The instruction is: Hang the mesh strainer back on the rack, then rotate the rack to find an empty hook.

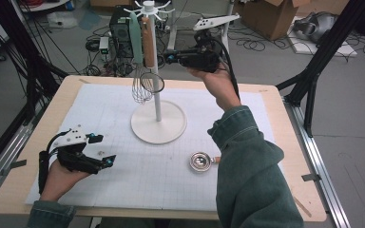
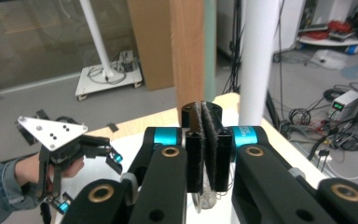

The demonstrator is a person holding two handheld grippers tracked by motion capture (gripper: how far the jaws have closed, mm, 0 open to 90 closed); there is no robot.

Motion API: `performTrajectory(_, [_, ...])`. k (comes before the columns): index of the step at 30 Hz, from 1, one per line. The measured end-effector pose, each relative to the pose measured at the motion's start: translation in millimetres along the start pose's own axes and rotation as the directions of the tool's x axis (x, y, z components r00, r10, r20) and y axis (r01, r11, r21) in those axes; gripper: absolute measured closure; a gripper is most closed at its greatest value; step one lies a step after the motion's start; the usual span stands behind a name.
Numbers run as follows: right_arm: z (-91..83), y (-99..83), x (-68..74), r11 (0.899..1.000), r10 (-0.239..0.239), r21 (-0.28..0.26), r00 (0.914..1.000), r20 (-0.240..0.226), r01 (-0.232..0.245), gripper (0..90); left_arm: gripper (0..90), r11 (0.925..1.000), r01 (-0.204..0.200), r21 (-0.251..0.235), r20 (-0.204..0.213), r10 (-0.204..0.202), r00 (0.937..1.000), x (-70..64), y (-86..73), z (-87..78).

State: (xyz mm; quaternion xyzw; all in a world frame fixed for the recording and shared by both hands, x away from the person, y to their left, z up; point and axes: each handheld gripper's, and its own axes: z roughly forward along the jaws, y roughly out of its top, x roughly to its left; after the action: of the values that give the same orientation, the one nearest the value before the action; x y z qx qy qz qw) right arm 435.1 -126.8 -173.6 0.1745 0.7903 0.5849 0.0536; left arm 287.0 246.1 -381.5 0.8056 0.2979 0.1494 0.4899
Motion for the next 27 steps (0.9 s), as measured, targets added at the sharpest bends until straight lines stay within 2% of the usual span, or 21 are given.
performTrajectory(7, [-14.4,5.4,-7.7,0.999,0.013,-0.050,0.9998,-0.014,-0.014,89.6,9.3,1.0000,0.004,-0.002,0.005,-0.004,1.0000,0.8,0.1,-0.3])
performTrajectory(15, [-24.2,27.5,-13.2,0.995,0.015,-0.098,0.9999,-0.004,-0.015,89.6,9.3,1.0000,0.000,-0.006,0.006,0.000,1.0000,0.2,1.4,-1.1])
performTrajectory(19, [-24.9,38.1,-14.4,0.992,0.016,-0.125,0.9999,0.003,-0.016,89.5,9.3,1.0000,0.001,-0.003,0.014,0.000,0.9999,0.2,1.6,-0.5])
performTrajectory(27, [-17.8,52.1,-14.0,0.992,0.002,-0.130,1.0000,0.009,-0.001,89.6,9.3,1.0000,0.000,-0.002,0.012,0.000,0.9999,-0.2,1.3,-2.1])
